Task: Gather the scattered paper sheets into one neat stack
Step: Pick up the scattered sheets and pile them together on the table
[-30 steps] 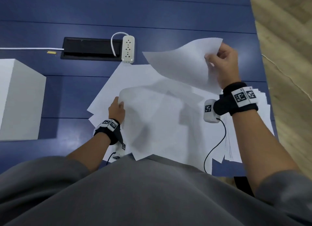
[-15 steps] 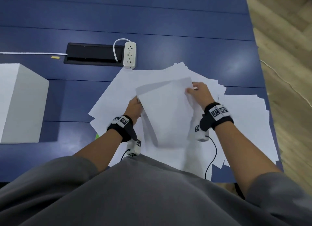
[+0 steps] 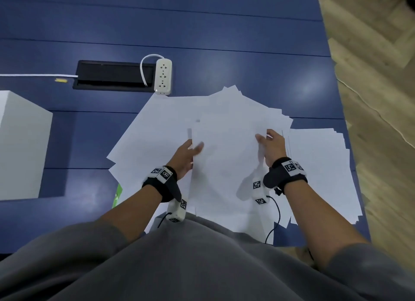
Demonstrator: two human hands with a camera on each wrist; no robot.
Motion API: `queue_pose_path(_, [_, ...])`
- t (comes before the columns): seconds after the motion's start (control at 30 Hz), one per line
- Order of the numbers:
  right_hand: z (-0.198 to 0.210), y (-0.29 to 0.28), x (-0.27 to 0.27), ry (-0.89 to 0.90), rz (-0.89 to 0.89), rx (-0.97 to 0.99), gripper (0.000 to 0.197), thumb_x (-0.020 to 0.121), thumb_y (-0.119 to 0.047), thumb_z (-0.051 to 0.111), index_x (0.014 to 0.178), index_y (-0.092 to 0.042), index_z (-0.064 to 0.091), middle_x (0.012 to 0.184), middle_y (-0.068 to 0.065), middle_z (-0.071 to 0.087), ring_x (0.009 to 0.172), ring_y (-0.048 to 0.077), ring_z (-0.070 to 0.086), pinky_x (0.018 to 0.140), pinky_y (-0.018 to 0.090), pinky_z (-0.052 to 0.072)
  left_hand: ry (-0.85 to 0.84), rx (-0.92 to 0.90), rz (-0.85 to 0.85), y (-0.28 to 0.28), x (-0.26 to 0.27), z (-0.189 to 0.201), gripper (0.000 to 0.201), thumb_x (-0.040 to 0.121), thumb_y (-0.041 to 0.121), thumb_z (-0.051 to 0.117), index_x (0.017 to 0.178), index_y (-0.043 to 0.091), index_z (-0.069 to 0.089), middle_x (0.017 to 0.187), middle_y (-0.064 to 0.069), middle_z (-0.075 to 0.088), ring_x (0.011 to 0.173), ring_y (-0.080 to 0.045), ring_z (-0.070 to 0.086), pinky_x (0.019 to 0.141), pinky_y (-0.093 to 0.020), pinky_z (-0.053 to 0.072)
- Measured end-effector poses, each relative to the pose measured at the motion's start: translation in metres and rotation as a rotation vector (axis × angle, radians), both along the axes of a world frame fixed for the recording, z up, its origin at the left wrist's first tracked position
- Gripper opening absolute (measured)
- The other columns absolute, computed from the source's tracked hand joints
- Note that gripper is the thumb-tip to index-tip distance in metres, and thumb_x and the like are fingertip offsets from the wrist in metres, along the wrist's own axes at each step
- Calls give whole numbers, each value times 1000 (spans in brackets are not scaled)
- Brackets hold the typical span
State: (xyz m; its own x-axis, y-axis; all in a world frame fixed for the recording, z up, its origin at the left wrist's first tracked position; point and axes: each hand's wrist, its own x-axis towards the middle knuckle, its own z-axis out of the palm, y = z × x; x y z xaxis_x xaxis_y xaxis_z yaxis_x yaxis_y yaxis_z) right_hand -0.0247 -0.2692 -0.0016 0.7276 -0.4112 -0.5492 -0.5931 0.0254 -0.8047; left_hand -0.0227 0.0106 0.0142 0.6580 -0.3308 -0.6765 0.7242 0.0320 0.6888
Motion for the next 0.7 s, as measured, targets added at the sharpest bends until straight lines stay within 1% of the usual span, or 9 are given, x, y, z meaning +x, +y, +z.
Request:
queue_pose_path(0.07, [2,0,-6,2,-36,50,35,77,-21,76,107,-13,60,96,13,59,83,23,57,79,37,50,-134,140,-74,-9,-8,-9,48,77,30,78,118,22,56,117,2,67,110,-21,62,90,-37,53])
queue_pose_path(0.13, [5,0,-11,29,-40,82,41,78,-28,77,112,-23,56,109,11,58,88,20,59,72,29,45,-233,239,-107,-20,-15,-18,62,68,27,82,123,19,55,119,1,66,111,-18,62,97,-42,50])
queue_pose_path(0.23, [7,-11,-26,155,26,96,90,68,-55,78,141,-20,37,142,6,41,129,25,44,95,37,41,-249,245,-40,-37,-19,-22,62,71,11,76,128,16,52,122,-3,64,113,-21,61,100,-48,47])
queue_pose_path(0.3, [6,-23,-40,232,130,172,118,53,-60,84,145,-9,30,146,6,38,133,27,39,106,49,36,-238,190,-2,-47,-20,-20,55,77,-2,70,126,13,52,121,-7,65,111,-24,62,99,-48,49])
queue_pose_path(0.37, [4,-35,-54,253,243,179,100,45,-48,92,127,-4,54,132,10,58,121,29,55,102,54,42,-233,145,34,-56,-18,-18,52,80,-6,67,126,11,52,121,-9,65,111,-25,63,98,-46,49])
queue_pose_path(0.43, [7,-44,-64,212,279,136,58,56,-27,91,104,-4,66,112,17,69,105,32,65,94,50,50,-218,114,47,-67,-16,-18,54,79,-7,68,127,10,51,121,-10,65,111,-26,63,97,-46,50])
queue_pose_path(0.5, [7,-59,-71,161,241,39,36,68,-10,84,99,-3,67,105,15,71,101,33,67,90,44,54,-214,116,-1,-84,-14,-20,62,75,-7,71,129,11,48,123,-10,63,112,-26,62,97,-46,50])
queue_pose_path(0.6, [8,-87,-79,102,221,-154,32,73,-11,80,99,-3,63,102,14,70,95,29,64,92,43,50,-199,200,-186,-120,-16,-26,72,76,-4,70,137,10,34,129,-10,55,112,-25,57,96,-38,48])
queue_pose_path(0.7, [3,-116,-85,138,202,-374,41,76,-16,78,93,10,52,97,27,61,86,31,50,86,38,43,-224,332,-406,-163,-20,-32,56,88,4,56,136,6,27,114,-13,50,92,-24,51,74,-31,45])
